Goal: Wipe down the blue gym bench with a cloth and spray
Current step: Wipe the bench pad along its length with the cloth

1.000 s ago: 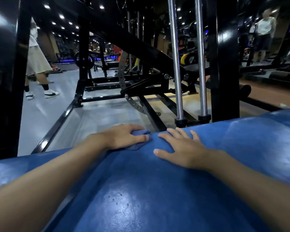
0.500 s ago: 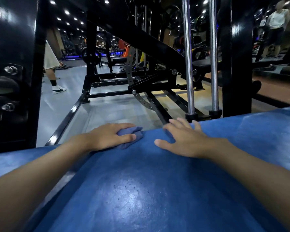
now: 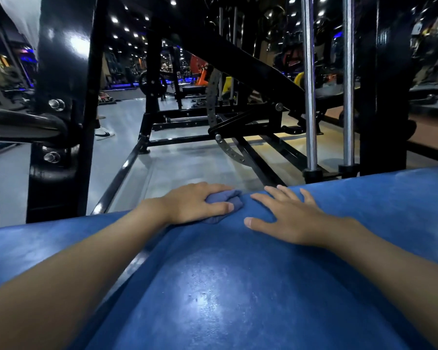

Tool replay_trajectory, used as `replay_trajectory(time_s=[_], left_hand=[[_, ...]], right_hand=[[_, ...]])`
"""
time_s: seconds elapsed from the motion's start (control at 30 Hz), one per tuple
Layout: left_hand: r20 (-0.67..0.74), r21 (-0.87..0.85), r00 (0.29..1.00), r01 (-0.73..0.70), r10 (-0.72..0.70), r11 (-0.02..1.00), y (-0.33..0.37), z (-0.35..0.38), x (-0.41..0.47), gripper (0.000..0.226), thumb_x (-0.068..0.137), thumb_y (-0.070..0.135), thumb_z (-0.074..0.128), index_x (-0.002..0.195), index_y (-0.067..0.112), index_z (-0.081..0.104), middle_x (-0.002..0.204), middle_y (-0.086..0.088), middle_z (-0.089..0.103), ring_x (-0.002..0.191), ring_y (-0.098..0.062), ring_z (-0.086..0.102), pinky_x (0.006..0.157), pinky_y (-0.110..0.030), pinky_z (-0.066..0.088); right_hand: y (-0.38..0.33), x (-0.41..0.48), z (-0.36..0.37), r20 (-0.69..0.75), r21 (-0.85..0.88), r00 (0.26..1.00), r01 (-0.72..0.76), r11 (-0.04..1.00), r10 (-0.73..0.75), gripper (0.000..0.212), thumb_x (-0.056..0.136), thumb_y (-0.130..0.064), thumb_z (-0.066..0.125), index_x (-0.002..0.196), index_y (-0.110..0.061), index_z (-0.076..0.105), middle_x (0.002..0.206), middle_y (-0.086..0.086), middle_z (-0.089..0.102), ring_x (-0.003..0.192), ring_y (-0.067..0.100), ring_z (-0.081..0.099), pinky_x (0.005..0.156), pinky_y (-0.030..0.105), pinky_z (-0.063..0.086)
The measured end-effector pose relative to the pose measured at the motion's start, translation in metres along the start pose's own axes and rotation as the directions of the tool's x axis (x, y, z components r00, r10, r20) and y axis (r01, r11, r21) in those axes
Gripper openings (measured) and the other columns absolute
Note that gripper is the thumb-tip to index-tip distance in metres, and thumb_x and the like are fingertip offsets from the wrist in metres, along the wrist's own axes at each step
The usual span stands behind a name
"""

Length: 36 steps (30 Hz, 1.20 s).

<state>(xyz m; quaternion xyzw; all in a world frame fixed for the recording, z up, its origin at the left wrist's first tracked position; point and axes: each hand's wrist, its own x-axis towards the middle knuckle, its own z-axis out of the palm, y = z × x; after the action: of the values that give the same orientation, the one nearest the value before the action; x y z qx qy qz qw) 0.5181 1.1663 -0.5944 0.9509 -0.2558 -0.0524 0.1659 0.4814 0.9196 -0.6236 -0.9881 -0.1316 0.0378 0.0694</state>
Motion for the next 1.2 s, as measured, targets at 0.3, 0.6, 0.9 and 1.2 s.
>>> replay_trajectory(time_s=[0.3,0.6,0.9,1.2], left_hand=[[-0.027,0.043,0.992,0.128,-0.127,0.991,-0.068,-0.025,-0.067,0.060,0.072,0.085,0.038,0.131,0.071,0.031,0.131,0.010,0.055,0.123,-0.014,0.051,0.108,-0.037,0.035],[-0.037,0.032,0.991,0.128,-0.127,0.991,-0.029,-0.015,-0.035,0.057,0.077,0.080,0.041,0.131,0.062,0.042,0.133,0.014,0.058,0.124,-0.015,0.052,0.106,-0.042,0.038],[-0.037,0.005,0.952,0.304,-0.304,0.953,-0.091,-0.043,-0.102,0.050,0.066,0.091,0.041,0.114,0.079,0.038,0.138,0.018,0.051,0.126,-0.008,0.047,0.108,-0.029,0.031],[-0.052,0.087,0.961,0.275,-0.271,0.958,-0.068,-0.032,-0.081,0.057,0.074,0.086,0.035,0.127,0.066,0.039,0.135,0.017,0.055,0.128,-0.017,0.049,0.110,-0.049,0.032]], right_hand=[[-0.081,0.016,0.013,0.042,0.033,0.996,0.079,0.996,-0.081,0.106,0.058,-0.097,0.012,0.150,-0.044,0.002,0.163,-0.008,-0.007,0.148,0.016,-0.015,0.111,0.059,-0.014],[-0.082,0.026,0.013,0.079,0.038,0.996,0.035,0.999,-0.038,0.111,0.054,-0.099,0.016,0.149,-0.045,-0.002,0.163,-0.008,-0.008,0.147,0.016,-0.019,0.107,0.061,-0.017],[-0.078,0.028,0.017,0.043,0.072,0.997,0.066,0.995,-0.069,0.112,0.052,-0.101,0.015,0.149,-0.046,0.005,0.163,-0.008,-0.004,0.147,0.015,-0.017,0.106,0.062,-0.017],[-0.078,0.027,0.014,0.044,0.065,0.999,0.018,0.998,-0.021,0.108,0.052,-0.100,0.019,0.147,-0.049,0.008,0.161,-0.014,0.002,0.148,0.012,-0.011,0.109,0.060,-0.013]])
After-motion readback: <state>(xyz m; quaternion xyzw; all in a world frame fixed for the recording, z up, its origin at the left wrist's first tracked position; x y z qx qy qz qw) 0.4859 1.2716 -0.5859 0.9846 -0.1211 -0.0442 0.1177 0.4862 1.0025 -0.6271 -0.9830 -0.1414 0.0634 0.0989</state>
